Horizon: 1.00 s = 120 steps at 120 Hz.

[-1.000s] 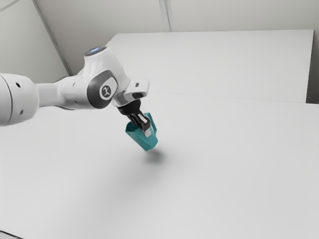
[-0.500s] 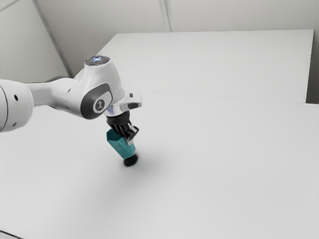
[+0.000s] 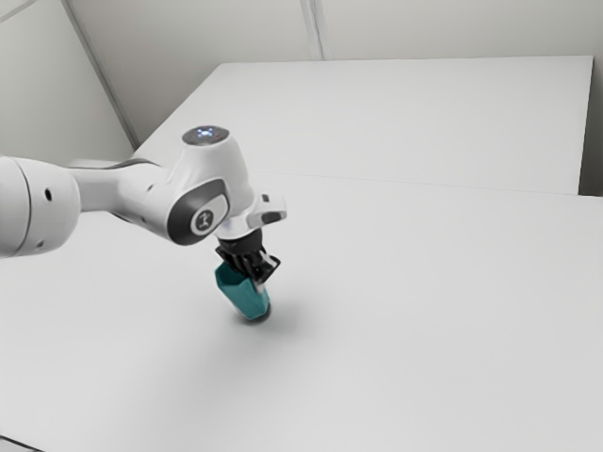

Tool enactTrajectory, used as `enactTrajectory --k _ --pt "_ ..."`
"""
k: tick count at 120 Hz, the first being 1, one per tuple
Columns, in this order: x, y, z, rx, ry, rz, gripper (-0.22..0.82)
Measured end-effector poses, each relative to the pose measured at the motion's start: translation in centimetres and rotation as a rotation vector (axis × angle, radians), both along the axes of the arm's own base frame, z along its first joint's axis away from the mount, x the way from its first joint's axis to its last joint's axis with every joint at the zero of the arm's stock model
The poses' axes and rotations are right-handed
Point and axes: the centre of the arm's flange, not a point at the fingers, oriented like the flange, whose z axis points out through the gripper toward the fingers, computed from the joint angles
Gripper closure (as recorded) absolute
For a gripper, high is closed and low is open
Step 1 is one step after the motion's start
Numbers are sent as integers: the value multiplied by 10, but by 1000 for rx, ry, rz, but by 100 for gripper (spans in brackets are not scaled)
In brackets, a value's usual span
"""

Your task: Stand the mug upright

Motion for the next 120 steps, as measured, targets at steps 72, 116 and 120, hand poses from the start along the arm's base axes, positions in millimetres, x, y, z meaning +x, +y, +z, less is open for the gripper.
enactTrajectory --k 72,116,120 --pt "5 23 -6 5 -19 106 21" --pt "13 14 88 37 -97 140 4" --pt "19 17 103 28 -102 154 3"
